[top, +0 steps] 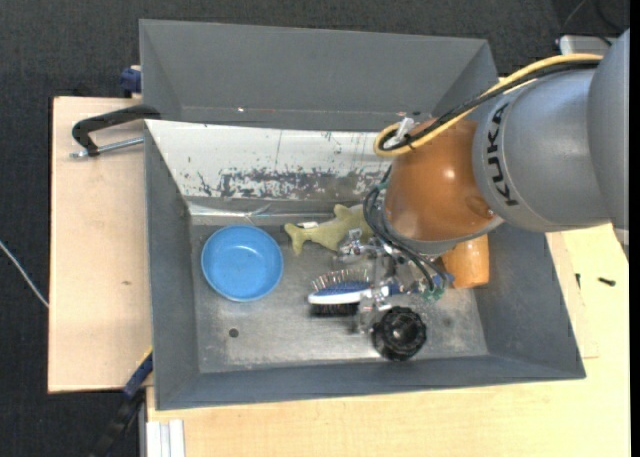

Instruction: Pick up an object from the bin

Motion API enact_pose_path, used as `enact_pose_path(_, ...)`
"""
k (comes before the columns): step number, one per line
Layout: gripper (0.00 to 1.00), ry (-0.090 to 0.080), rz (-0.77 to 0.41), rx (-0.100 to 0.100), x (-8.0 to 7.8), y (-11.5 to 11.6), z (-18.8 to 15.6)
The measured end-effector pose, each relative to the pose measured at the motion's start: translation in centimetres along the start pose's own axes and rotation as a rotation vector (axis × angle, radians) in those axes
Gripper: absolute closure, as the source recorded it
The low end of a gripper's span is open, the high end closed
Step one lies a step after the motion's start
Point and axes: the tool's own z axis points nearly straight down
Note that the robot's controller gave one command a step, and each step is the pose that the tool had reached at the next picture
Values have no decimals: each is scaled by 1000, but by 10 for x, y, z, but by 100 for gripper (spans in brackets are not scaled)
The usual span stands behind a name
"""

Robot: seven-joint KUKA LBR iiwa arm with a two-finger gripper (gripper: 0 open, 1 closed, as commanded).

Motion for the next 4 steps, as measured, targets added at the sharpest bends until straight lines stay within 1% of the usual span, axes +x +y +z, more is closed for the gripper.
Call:
enact_pose_path(1, 100, -4, 2, 1, -1, -1, -2)
enact_pose_path(2, 100, 1, 4, 1, -2, 0, -11)
enact_pose_path(3, 100, -7, 4, 2, -5, 0, -93)
enact_pose_path(4, 100, -1, 5, 1, -7, 1, -104)
